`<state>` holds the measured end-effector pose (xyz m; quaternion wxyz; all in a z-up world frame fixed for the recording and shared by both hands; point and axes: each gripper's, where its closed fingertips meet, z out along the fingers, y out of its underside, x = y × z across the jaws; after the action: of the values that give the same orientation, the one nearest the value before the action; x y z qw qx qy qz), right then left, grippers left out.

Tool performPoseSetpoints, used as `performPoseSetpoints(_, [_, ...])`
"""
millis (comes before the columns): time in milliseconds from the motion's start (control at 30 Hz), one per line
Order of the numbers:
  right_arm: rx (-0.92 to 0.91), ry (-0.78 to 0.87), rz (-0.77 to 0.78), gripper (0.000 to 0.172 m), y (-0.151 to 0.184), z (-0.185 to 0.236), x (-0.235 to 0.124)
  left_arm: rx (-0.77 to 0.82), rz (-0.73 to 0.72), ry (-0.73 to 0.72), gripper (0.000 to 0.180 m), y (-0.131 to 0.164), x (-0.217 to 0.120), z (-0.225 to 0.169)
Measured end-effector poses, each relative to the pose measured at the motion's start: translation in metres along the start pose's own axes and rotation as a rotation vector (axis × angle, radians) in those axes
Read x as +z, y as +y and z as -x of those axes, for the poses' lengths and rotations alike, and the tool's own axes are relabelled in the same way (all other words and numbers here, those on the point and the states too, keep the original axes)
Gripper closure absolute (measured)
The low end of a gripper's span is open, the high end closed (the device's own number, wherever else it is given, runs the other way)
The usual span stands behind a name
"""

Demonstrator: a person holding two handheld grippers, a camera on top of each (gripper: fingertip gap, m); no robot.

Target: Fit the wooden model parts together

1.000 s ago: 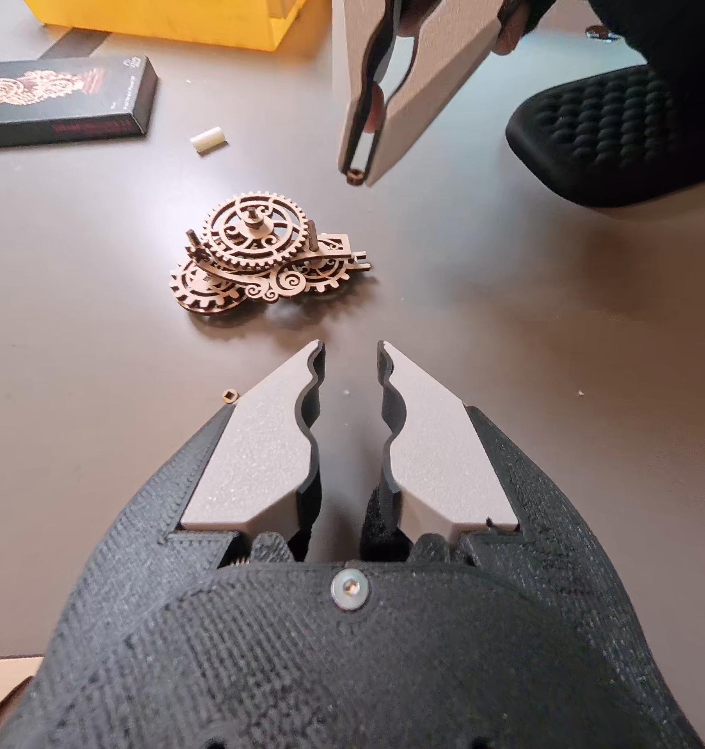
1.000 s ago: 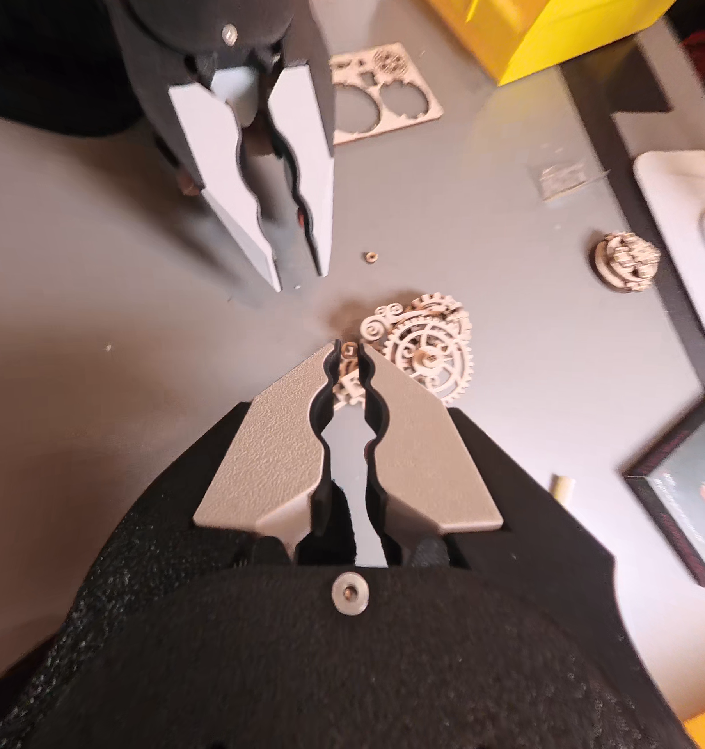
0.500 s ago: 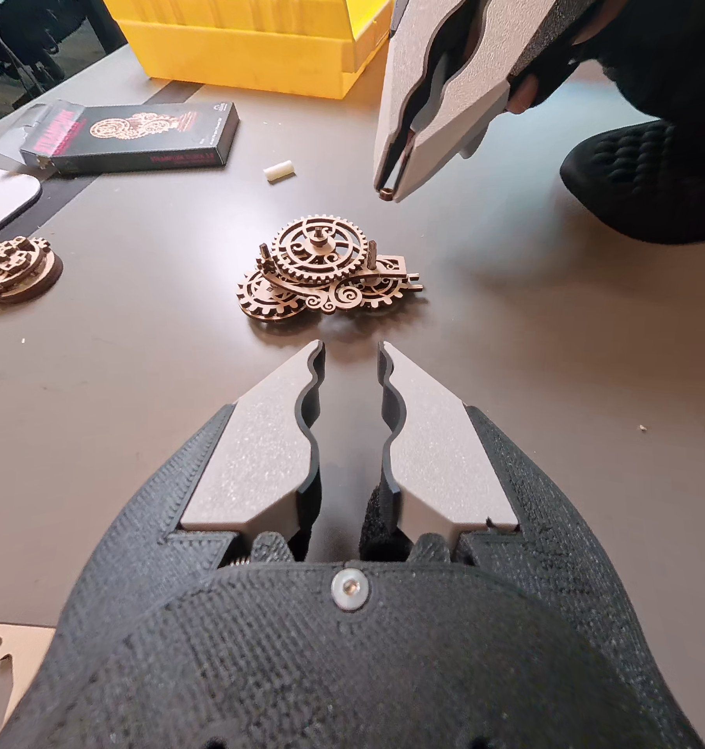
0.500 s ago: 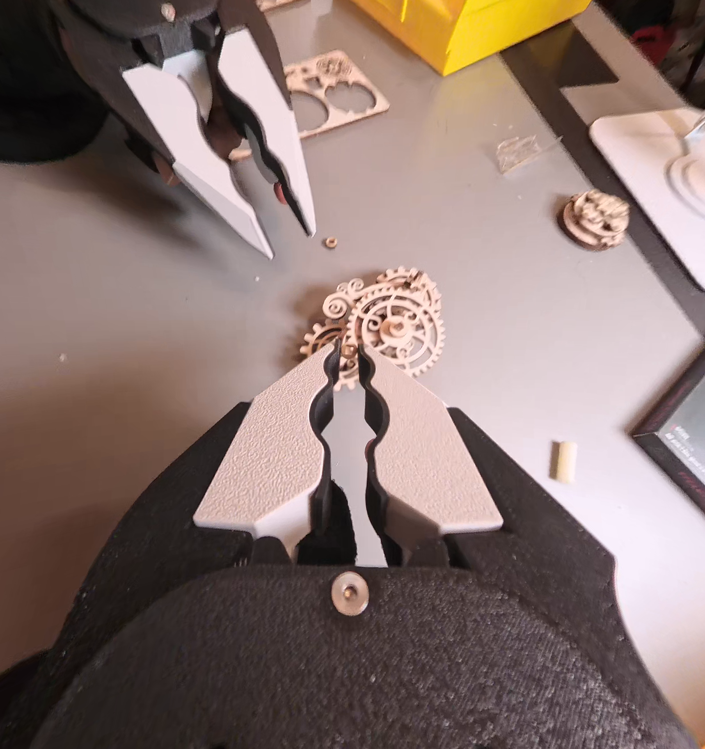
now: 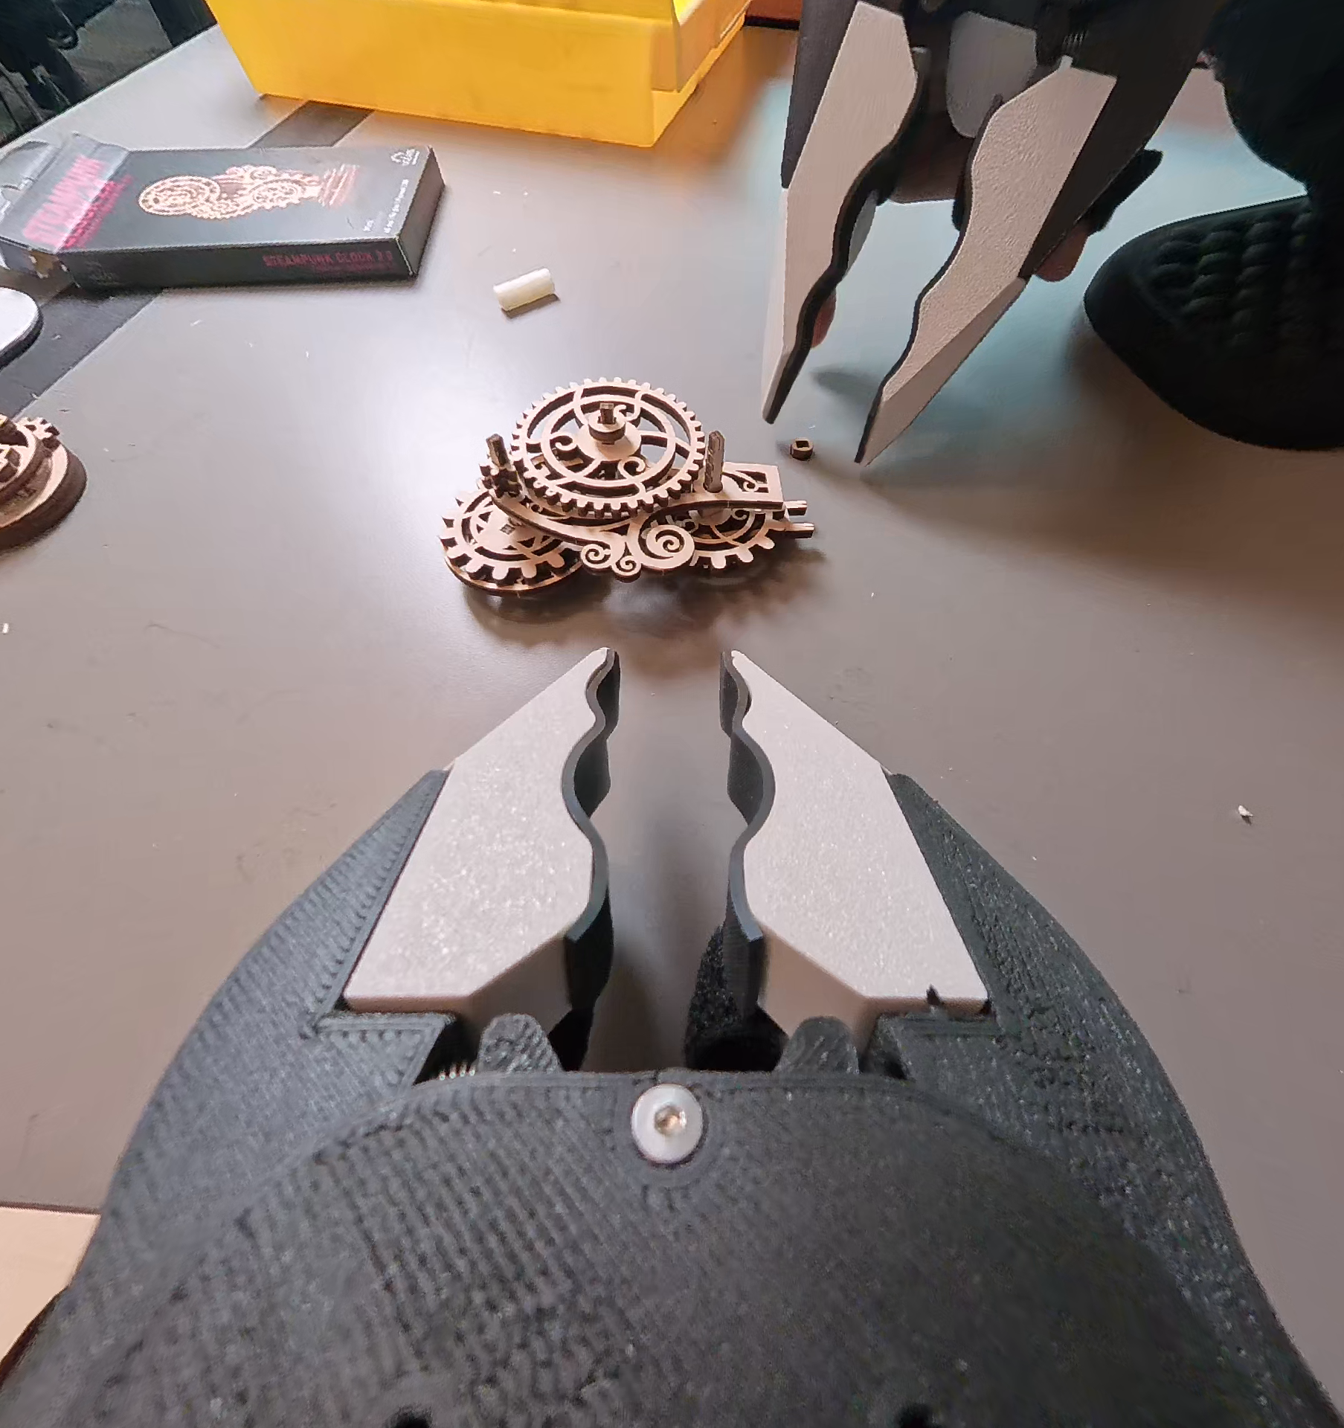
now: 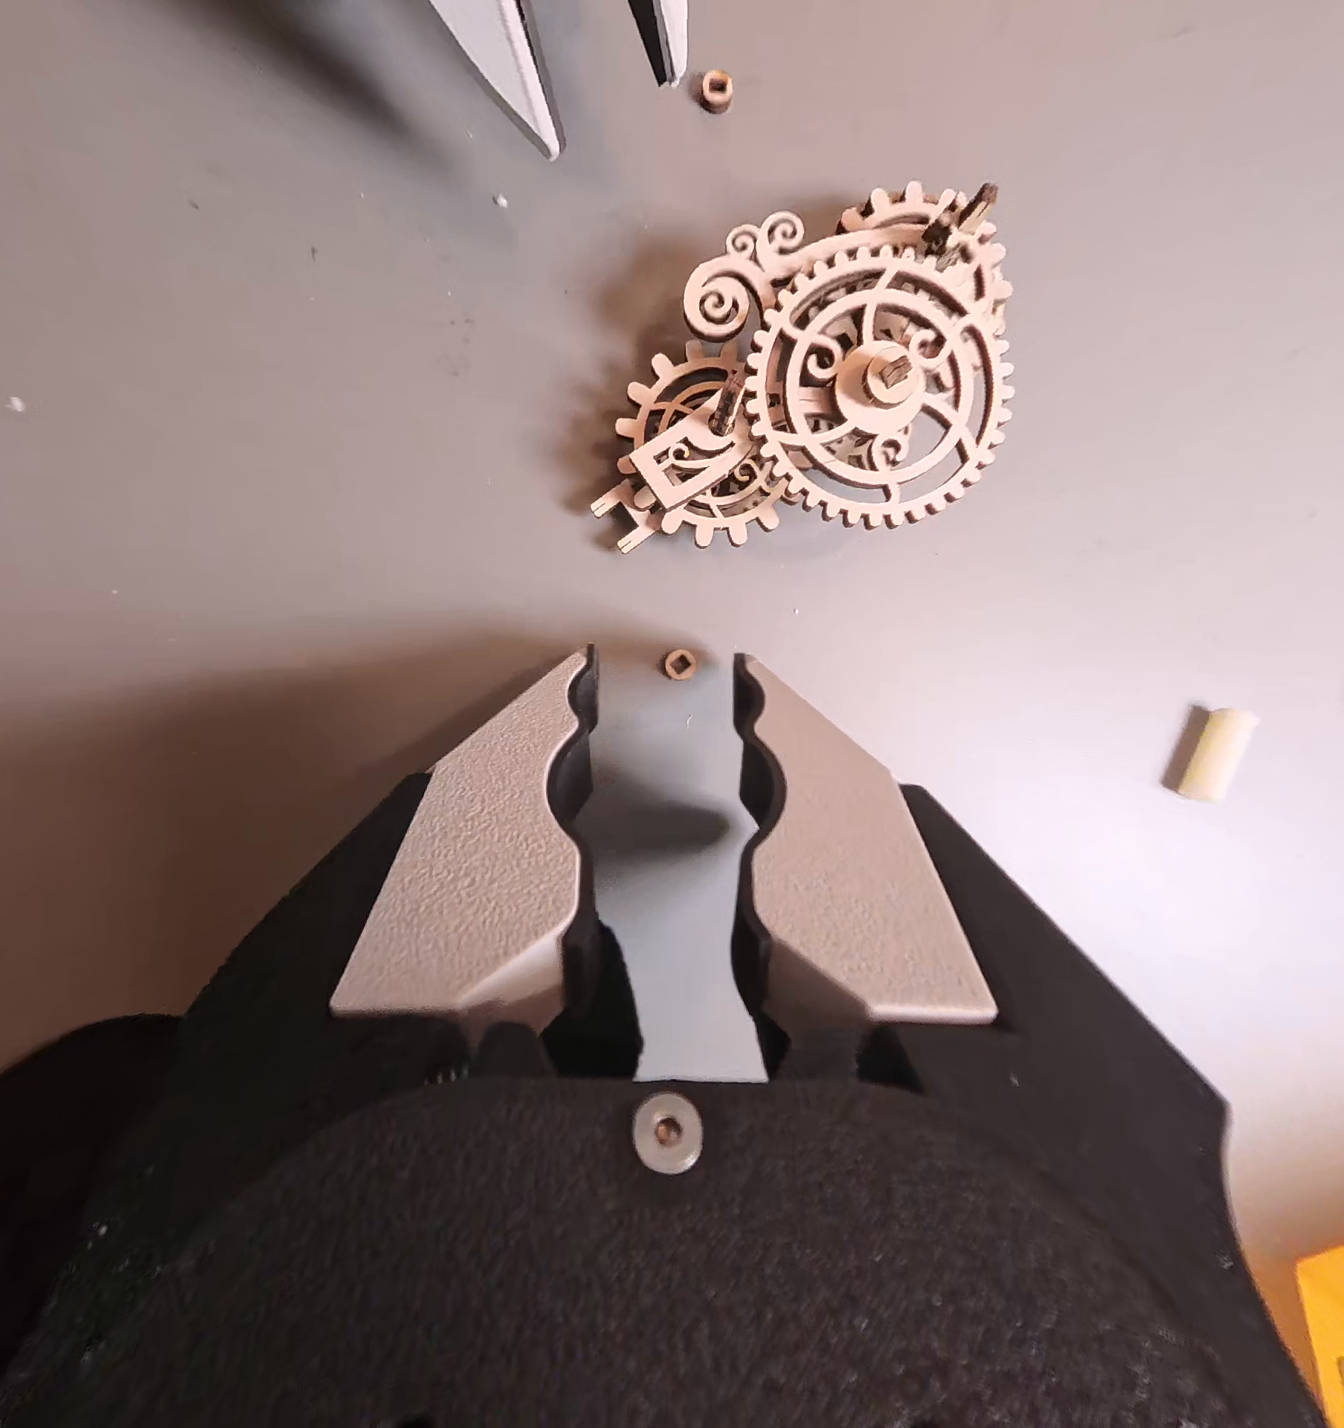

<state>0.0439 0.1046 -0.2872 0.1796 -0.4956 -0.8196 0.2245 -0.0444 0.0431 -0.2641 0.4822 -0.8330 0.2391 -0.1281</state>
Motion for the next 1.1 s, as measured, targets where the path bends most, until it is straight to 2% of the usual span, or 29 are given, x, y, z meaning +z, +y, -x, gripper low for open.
performPoseSetpoints(167, [0.016,0.019,-0.138,0.137,-0.030,-0.005,-0.016,0.013,0.013,0.000,0.156,0.002,0.001,-0.001])
performPoseSetpoints(300, [-0.007,0.051,-0.242,0.154,-0.060,-0.013,-0.014,0.026,0.023,0.000,0.156,0.003,0.002,-0.002])
performPoseSetpoints(433, [-0.002,0.004,-0.226,0.156,-0.063,-0.013,0.002,0.037,0.025,-0.005,0.156,0.003,0.001,-0.002])
performPoseSetpoints(500, [-0.001,-0.010,-0.223,0.162,-0.062,-0.011,0.007,0.042,0.023,-0.010,0.156,0.002,0.001,-0.001])
performPoseSetpoints(533, [-0.005,-0.004,-0.228,0.168,-0.063,-0.011,0.008,0.042,0.021,-0.011,0.157,0.002,0.000,-0.001])
performPoseSetpoints(667, [0.010,-0.015,-0.274,0.169,-0.069,-0.012,0.003,0.026,0.019,-0.001,0.156,0.001,-0.001,-0.001])
performPoseSetpoints(767, [0.089,-0.071,-0.413,0.169,-0.088,-0.011,-0.014,-0.027,0.007,0.043,0.155,-0.002,0.000,-0.007])
performPoseSetpoints(900, [0.259,-0.151,-0.672,0.170,-0.119,-0.018,-0.044,-0.142,-0.074,0.123,0.154,-0.018,-0.003,-0.017])
performPoseSetpoints(1100, [0.564,-0.378,-0.961,0.170,-0.145,-0.024,-0.070,-0.388,-0.331,0.210,0.153,-0.065,-0.015,-0.023])
